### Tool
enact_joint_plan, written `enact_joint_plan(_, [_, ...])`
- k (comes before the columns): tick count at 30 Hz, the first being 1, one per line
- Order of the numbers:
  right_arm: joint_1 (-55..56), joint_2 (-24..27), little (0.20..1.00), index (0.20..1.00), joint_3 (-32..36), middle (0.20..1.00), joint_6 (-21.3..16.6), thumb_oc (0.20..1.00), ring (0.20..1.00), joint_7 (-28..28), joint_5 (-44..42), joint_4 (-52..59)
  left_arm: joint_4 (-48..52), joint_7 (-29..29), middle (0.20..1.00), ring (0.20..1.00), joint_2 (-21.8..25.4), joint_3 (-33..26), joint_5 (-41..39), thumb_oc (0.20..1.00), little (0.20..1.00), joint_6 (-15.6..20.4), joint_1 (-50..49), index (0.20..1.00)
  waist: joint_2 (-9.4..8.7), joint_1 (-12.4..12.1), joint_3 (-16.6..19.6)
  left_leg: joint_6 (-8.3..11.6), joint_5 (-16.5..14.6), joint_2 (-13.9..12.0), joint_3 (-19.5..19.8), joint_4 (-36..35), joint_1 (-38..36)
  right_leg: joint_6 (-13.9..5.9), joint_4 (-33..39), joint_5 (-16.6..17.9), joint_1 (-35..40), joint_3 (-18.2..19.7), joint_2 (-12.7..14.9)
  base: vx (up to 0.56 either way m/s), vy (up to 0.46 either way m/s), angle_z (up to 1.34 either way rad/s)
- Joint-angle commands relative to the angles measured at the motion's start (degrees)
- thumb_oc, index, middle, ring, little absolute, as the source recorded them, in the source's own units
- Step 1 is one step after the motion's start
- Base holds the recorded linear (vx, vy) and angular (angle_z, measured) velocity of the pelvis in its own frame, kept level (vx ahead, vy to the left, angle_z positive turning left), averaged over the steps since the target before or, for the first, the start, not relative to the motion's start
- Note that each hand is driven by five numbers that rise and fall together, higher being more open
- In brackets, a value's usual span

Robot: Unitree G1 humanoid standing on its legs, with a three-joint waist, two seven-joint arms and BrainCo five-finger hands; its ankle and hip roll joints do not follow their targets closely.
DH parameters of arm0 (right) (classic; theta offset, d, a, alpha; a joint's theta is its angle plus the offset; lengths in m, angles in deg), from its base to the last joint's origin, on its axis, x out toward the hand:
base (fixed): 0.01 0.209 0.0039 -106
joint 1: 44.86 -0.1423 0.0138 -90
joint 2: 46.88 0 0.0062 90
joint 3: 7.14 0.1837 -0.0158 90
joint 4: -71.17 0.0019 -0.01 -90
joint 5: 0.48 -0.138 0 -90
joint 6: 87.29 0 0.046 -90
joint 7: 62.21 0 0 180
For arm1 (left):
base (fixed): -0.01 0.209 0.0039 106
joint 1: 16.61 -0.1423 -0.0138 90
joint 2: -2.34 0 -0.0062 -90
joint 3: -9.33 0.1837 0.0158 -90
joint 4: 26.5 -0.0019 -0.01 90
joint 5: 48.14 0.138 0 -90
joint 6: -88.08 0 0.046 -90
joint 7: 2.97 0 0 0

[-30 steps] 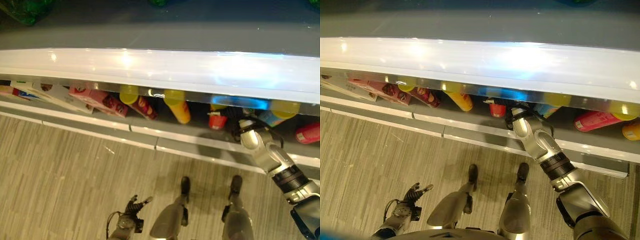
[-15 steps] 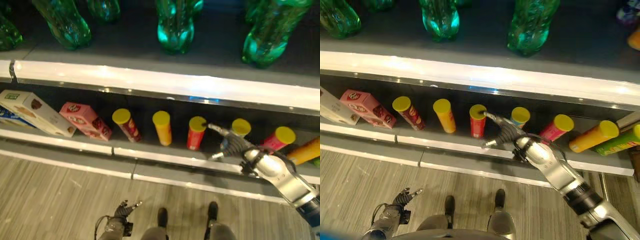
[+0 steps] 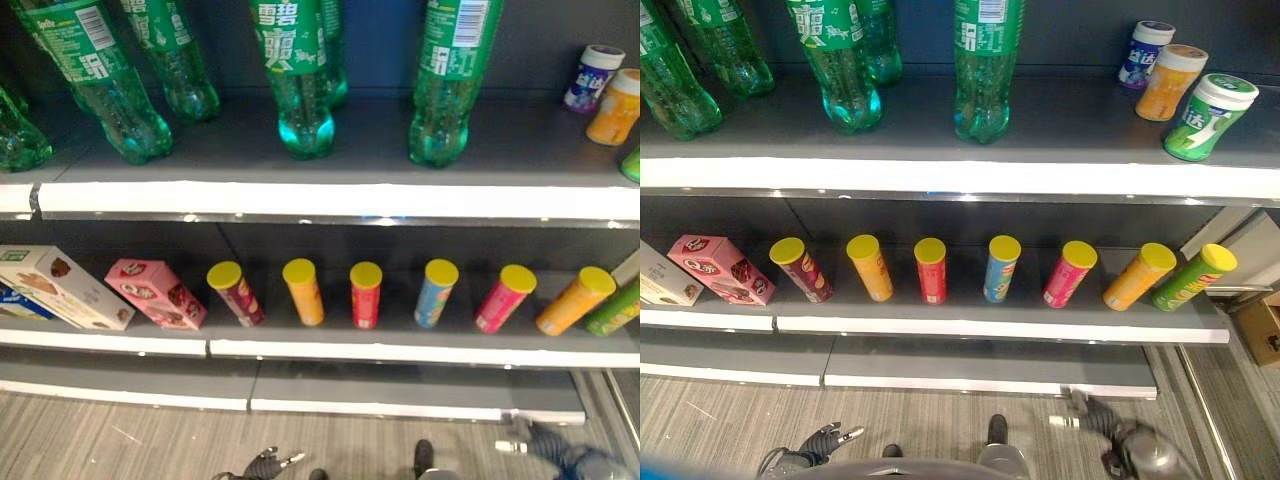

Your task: Put the goods on the table back onto the shelves and tidy them up.

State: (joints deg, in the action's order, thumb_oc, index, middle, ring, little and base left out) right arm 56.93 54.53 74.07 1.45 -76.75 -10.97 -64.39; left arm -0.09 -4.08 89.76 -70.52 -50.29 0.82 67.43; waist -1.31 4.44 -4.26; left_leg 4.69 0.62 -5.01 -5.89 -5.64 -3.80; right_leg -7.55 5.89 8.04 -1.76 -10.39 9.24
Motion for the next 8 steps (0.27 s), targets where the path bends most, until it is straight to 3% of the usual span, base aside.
enact_joint_plan(1, [-5.1, -1.4, 1.000, 1.000, -3.2, 1.000, -0.9, 1.000, 1.000, 5.4, 4.3, -0.3, -2.3, -0.2, 1.000, 1.000, 1.5, -0.3, -1.2, 1.000, 1.000, 0.7, 3.5, 1.000, -1.04, -1.4, -0.8, 2.36, -2.9, -2.1, -0.5, 1.2, 0.4, -3.81, -4.5, -7.3, 3.2, -1.1, 4.7, 0.01, -0.019, -0.08])
enact_joint_plan(6, [-9.7, -8.4, 1.000, 1.000, -0.7, 1.000, 0.1, 1.000, 1.000, 10.1, 3.1, -18.2, -6.4, 0.6, 1.000, 1.000, 1.9, -0.8, -1.9, 1.000, 1.000, 0.1, 6.4, 1.000, -0.78, -1.1, 0.2, 2.27, -3.3, -2.2, -0.5, 1.0, -0.8, -3.44, -4.2, -7.7, 4.3, -0.9, 4.2, 0.04, -0.023, 0.00])
enact_joint_plan(8, [-10.9, -9.0, 1.000, 1.000, 0.0, 1.000, 0.2, 1.000, 1.000, 11.0, 2.9, -20.8, -7.1, 0.6, 1.000, 1.000, 2.2, -1.1, -2.5, 1.000, 1.000, 0.0, 7.2, 1.000, -0.70, -1.0, 0.3, 2.31, -3.3, -2.4, -0.3, 0.9, -1.1, -3.27, -4.2, -7.9, 4.6, -0.9, 4.0, 0.05, -0.025, 0.07])
